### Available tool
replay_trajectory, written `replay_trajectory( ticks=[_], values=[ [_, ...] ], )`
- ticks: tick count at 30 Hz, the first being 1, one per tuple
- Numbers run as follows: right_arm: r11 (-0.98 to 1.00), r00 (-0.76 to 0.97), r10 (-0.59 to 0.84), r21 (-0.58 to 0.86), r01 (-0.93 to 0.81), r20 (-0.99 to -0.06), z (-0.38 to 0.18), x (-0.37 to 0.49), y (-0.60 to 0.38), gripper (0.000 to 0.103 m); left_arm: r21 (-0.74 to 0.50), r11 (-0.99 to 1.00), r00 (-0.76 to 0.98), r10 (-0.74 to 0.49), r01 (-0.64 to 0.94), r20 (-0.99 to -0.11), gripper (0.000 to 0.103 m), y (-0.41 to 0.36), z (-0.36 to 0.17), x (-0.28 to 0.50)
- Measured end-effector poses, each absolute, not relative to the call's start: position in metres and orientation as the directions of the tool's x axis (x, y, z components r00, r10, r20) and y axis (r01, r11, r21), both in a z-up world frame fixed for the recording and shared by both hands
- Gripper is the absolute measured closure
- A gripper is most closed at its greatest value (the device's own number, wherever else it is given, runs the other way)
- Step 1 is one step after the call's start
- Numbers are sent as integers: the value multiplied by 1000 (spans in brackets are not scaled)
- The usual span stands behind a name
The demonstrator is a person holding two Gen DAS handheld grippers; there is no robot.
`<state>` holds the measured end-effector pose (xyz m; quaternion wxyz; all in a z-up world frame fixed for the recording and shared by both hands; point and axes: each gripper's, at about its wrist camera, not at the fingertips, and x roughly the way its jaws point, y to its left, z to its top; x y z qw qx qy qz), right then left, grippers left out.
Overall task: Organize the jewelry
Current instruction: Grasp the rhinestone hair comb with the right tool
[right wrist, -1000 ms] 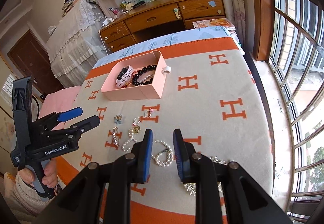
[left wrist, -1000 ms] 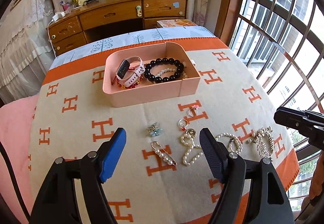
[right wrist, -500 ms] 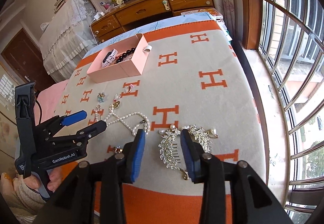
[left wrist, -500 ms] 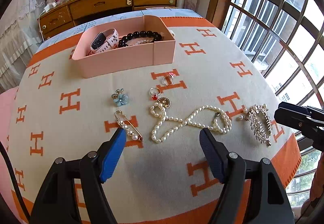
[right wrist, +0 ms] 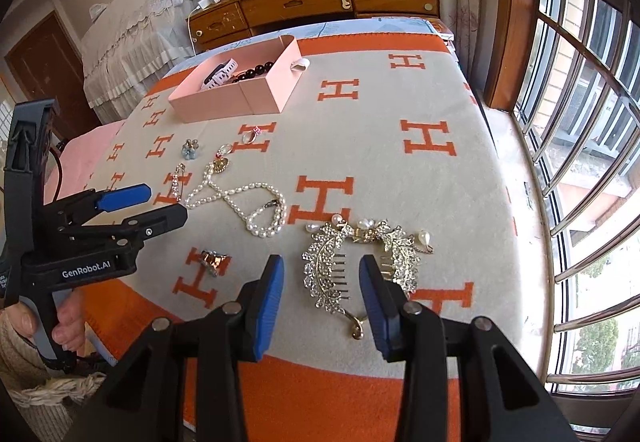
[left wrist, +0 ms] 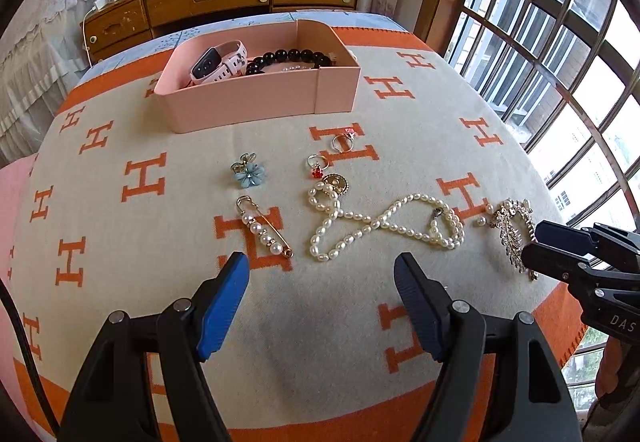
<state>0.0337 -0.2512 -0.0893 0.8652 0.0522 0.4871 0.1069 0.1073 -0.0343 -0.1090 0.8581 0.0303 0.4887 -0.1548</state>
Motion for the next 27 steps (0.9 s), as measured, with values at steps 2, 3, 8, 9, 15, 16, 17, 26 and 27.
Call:
replay_trajectory(
  ticks=[2, 3, 8, 9, 15, 16, 17, 26, 27],
  values=[
    [972, 498, 236, 197, -131, -834, -92, 35, -252, 63, -104, 951, 476, -239, 293, -846, 30, -32, -109, 107],
    [971, 498, 237, 198, -132, -834, -92, 34, -252, 63, -105, 950, 475, -240, 293, -846, 30, -32, -109, 107],
    [971, 491, 237, 194, -137, -839, -97, 35, -252, 63, -109, 952, 474, -239, 286, -847, 30, -30, -110, 108],
    [971, 488, 237, 193, -141, -840, -98, 35, -251, 63, -109, 952, 475, -240, 286, -846, 30, -30, -110, 107],
    [974, 484, 211, 140, -177, -849, -104, 38, -236, 63, -117, 952, 485, -248, 283, -839, 30, -27, -108, 110],
    [975, 485, 200, 124, -184, -851, -105, 39, -233, 63, -121, 951, 487, -251, 283, -837, 30, -26, -107, 111],
    [976, 486, 186, 105, -189, -854, -106, 39, -229, 63, -124, 951, 489, -254, 282, -834, 30, -25, -106, 113],
    [977, 531, 114, -3, -214, -840, -110, 34, -219, 66, -161, 933, 429, -295, 321, -854, 45, -35, -113, 139],
    [979, 536, 109, -3, -203, -837, -111, 34, -221, 73, -159, 932, 416, -292, 325, -861, 49, -38, -116, 142]
  ],
)
